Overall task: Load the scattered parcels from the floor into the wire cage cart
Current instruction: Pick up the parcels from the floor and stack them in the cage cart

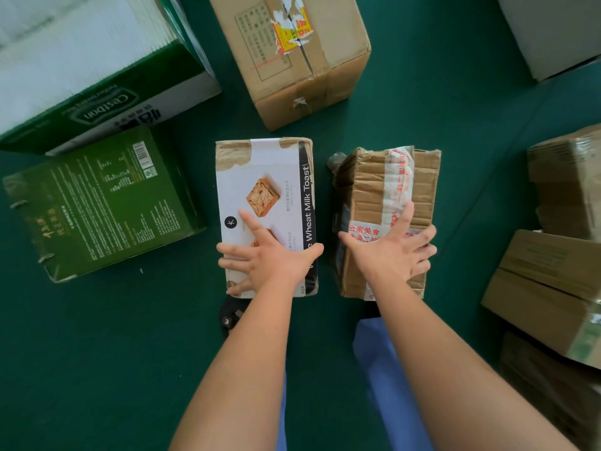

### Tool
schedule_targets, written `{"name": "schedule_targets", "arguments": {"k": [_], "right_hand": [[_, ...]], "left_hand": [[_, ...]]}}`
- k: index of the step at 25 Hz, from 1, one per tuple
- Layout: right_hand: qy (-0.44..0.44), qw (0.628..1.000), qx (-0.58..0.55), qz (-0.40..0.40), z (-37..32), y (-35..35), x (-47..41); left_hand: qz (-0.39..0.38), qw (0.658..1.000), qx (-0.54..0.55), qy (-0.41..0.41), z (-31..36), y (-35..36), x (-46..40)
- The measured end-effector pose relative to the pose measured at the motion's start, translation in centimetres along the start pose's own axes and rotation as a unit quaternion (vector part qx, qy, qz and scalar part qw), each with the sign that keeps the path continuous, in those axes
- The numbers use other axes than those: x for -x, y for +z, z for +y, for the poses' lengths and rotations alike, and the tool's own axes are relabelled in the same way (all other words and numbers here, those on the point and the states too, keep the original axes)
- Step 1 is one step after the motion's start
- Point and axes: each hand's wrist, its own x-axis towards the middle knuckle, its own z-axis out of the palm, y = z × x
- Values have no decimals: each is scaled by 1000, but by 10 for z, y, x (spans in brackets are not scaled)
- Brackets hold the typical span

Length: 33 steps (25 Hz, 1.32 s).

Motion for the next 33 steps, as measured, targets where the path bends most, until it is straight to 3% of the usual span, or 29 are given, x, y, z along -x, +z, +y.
{"name": "schedule_targets", "arguments": {"k": [4,8,12,17,24,29,33], "right_hand": [[-56,998,9,8,-6,-4,36],[-49,998,28,-33,-15,-40,98],[-93,988,82,-94,-28,-96,175],[-210,957,167,-109,-38,-179,281],[-410,862,276,-109,-24,-226,442],[-529,759,362,-114,32,-199,572],[-614,657,424,-111,126,-154,678]], "left_hand": [[8,1000,-5,12,-13,-19,3],[-5,1000,-19,3,-35,-76,33],[5,999,-4,-33,-71,-140,104],[30,992,87,-88,-138,-208,217],[72,934,278,-211,-277,-233,374],[97,855,409,-303,-405,-205,479],[122,782,473,-387,-507,-139,570]]}}
